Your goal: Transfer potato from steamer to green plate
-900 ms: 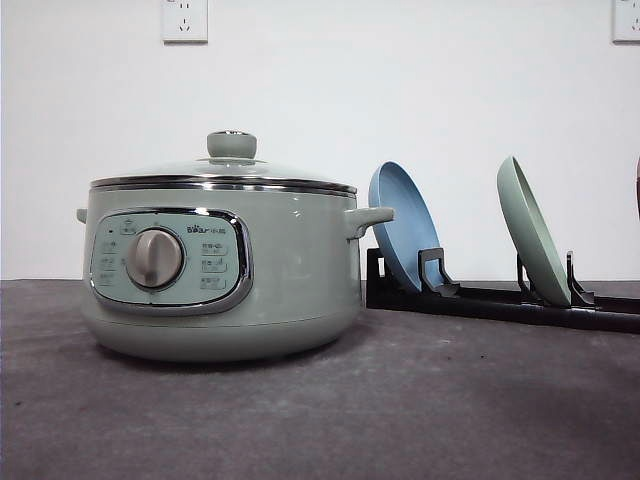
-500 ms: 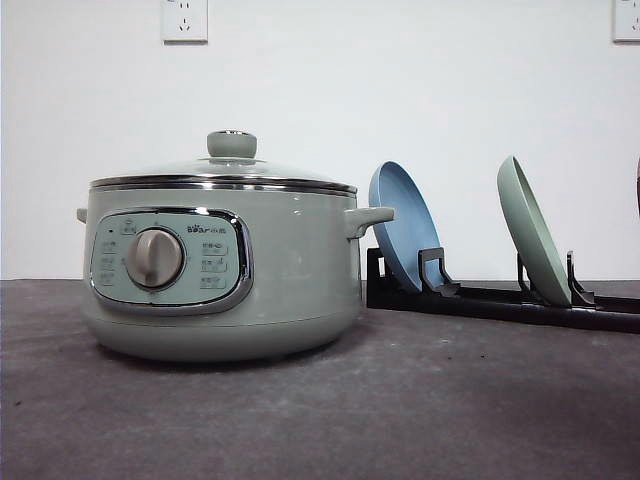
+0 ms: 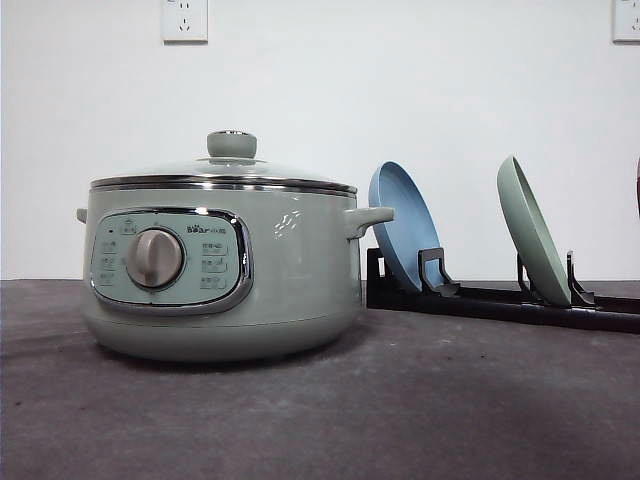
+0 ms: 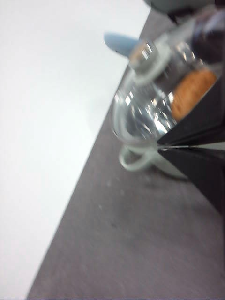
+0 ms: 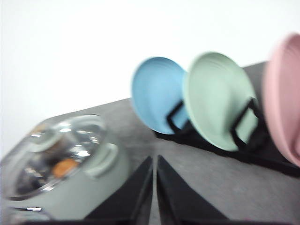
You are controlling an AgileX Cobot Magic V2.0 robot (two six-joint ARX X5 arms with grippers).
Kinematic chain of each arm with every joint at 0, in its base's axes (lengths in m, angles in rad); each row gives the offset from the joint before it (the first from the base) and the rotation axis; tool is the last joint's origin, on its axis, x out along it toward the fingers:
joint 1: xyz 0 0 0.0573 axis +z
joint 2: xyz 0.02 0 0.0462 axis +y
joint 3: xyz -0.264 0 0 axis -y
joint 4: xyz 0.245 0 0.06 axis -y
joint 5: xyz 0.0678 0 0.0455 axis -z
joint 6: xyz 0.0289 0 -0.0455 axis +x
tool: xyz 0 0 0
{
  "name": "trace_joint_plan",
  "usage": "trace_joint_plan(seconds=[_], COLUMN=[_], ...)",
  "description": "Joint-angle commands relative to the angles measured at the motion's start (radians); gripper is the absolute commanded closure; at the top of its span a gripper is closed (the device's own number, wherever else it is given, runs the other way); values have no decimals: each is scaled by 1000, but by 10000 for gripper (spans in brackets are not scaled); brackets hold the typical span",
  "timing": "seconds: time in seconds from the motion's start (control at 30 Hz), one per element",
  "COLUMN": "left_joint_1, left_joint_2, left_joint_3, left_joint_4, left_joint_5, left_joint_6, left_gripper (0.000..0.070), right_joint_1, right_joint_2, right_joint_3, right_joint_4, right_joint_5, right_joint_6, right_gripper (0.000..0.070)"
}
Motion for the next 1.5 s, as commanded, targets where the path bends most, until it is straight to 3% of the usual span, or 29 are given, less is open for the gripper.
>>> trace_joint_plan(seconds=[0.0, 0.33, 0.63, 0.87, 1.1, 1.17, 1.2, 1.27, 1.33, 1.4, 1.47], left_joint_1=[-6, -62, -159, -235, -256, -256, -256, -256, -256, -256, -256], left_joint_2=[64, 371, 530, 570, 576, 576, 576, 576, 576, 577, 577], left_joint_3=[89, 471, 667, 674, 674, 674, 674, 674, 674, 674, 674], left_joint_4=[-6, -151, -394, -492, -489, -489, -488, -489, -488, -488, -487], left_joint_5=[19, 187, 330, 494, 494, 494, 494, 494, 494, 493, 493], left_joint_6=[16, 129, 371, 525, 526, 526, 526, 526, 526, 526, 526], left_gripper=[699, 699, 699, 700, 697, 658, 634, 540, 410, 225, 80], right_joint_1=[3, 4, 58, 124, 132, 132, 132, 132, 132, 132, 132], right_joint_2=[42, 291, 445, 519, 528, 527, 527, 527, 527, 527, 527], right_joint_3=[72, 352, 455, 482, 482, 482, 482, 482, 482, 482, 482], right_joint_4=[-19, -151, -200, -220, -258, -263, -264, -265, -266, -273, -281], right_joint_5=[-29, -215, -427, -429, -407, -379, -373, -374, -373, -372, -367], right_joint_6=[-26, -192, -280, -318, -350, -350, -350, -349, -344, -342, -342], right_gripper=[700, 700, 700, 700, 697, 689, 667, 548, 355, 158, 10])
